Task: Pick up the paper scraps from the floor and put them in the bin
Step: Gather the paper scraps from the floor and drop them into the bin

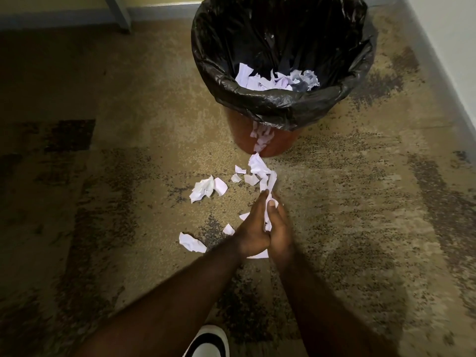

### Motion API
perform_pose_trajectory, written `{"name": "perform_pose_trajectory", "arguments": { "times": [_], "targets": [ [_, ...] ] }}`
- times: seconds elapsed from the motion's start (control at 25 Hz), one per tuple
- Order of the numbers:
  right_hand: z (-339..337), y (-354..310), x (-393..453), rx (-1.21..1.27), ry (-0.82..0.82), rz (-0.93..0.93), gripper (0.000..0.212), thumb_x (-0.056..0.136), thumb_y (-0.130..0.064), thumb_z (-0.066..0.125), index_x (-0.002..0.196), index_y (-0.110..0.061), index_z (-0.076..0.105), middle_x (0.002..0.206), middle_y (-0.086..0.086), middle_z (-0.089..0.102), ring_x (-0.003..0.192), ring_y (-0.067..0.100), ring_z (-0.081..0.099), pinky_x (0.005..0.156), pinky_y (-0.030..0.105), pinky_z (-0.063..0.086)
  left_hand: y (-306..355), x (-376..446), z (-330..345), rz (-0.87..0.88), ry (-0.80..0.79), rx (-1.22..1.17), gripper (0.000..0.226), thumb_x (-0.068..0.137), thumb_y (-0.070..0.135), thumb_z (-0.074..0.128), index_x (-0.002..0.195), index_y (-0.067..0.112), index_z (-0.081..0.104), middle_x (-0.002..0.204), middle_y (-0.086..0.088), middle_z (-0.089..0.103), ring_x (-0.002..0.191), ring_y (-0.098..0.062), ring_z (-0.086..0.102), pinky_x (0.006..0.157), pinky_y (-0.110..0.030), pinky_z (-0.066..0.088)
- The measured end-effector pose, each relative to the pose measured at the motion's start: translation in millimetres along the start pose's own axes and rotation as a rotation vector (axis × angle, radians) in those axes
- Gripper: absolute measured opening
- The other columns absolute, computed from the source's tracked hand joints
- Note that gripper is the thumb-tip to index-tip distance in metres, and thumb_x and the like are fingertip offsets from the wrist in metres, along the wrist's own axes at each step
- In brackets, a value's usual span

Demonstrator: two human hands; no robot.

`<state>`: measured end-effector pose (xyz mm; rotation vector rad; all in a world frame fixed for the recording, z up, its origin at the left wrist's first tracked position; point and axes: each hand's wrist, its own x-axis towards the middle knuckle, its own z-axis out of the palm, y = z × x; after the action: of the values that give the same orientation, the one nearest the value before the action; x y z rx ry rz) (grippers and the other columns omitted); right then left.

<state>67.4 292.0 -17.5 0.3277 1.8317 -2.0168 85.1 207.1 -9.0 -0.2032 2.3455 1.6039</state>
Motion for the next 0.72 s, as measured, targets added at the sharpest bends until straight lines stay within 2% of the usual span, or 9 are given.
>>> {"name": "perform_pose_trajectory", "arguments": {
  "times": [0.08, 0.24, 0.36, 0.44, 0.52, 0.64, 0.72],
  "targets": [
    [4.9, -22.1, -7.9, 0.081, -0.027, -0.037, 0.079, 0.085, -0.061, 0.061, 0.143, -0.009, 0.048, 0.146, 0.013, 0.053, 0.138, 0.025, 0.047, 0.119, 0.052, 0.03, 13.7, 0.1, -7.9, 0.027, 0.0, -0.026, 0.099, 0.078, -0.015, 0.062, 0.156, 0.009, 0.006, 0.163, -0.005, 0.018, 0.151, -0.013, 0.017, 0.122, -0.035, 0.024],
    [21.0, -78.0, -23.6, 0.126, -0.098, -0.126, 0.057, 0.097, -0.047, 0.048, 0.145, -0.017, 0.046, 0.145, 0.003, 0.055, 0.136, 0.018, 0.049, 0.118, 0.05, 0.032, 64.4, -12.6, -37.3, 0.096, 0.062, -0.087, 0.102, 0.077, -0.021, 0.057, 0.156, 0.013, 0.003, 0.164, -0.001, 0.016, 0.151, -0.009, 0.018, 0.122, -0.041, 0.025],
    [39.5, -122.4, -44.1, 0.098, -0.18, -0.206, 0.067, 0.092, -0.061, 0.051, 0.146, -0.023, 0.044, 0.146, 0.0, 0.054, 0.137, 0.016, 0.048, 0.118, 0.05, 0.033, 103.7, -33.8, -63.8, 0.162, 0.136, -0.096, 0.102, 0.08, -0.019, 0.058, 0.156, 0.015, 0.001, 0.164, 0.0, 0.016, 0.148, -0.004, 0.023, 0.118, -0.027, 0.032],
    [50.0, -151.9, -59.9, 0.101, -0.234, -0.253, 0.067, 0.09, -0.059, 0.051, 0.147, -0.023, 0.044, 0.146, -0.001, 0.053, 0.138, 0.015, 0.047, 0.118, 0.048, 0.033, 126.9, -51.7, -80.2, 0.225, 0.208, -0.11, 0.099, 0.081, -0.013, 0.06, 0.156, 0.017, 0.003, 0.163, -0.004, 0.02, 0.148, -0.012, 0.025, 0.117, -0.037, 0.034],
    [59.7, -175.4, -72.7, 0.121, -0.323, -0.288, 0.059, 0.094, -0.05, 0.049, 0.145, -0.02, 0.046, 0.142, 0.0, 0.057, 0.134, 0.015, 0.051, 0.113, 0.043, 0.039, 149.1, -69.5, -91.2, 0.249, 0.276, -0.128, 0.098, 0.078, -0.005, 0.058, 0.156, 0.02, 0.005, 0.16, -0.007, 0.025, 0.146, -0.018, 0.032, 0.111, -0.045, 0.042],
    [72.4, -201.6, -92.0, 0.193, -0.441, -0.231, 0.05, 0.097, -0.041, 0.046, 0.142, -0.02, 0.049, 0.135, 0.002, 0.062, 0.127, 0.015, 0.058, 0.104, 0.034, 0.047, 178.9, -94.1, -106.1, 0.226, 0.356, -0.093, 0.098, 0.076, 0.0, 0.056, 0.156, 0.023, 0.004, 0.157, -0.004, 0.029, 0.139, -0.011, 0.041, 0.101, -0.037, 0.052],
    [78.1, -215.9, -95.5, 0.215, -0.463, -0.233, 0.049, 0.096, -0.041, 0.046, 0.14, -0.02, 0.05, 0.135, 0.006, 0.062, 0.127, 0.019, 0.058, 0.108, 0.042, 0.045, 197.1, -101.3, -117.7, 0.252, 0.368, -0.033, 0.096, 0.08, -0.007, 0.059, 0.156, 0.023, 0.007, 0.152, -0.007, 0.034, 0.134, -0.014, 0.046, 0.095, -0.028, 0.055]
  ]
}}
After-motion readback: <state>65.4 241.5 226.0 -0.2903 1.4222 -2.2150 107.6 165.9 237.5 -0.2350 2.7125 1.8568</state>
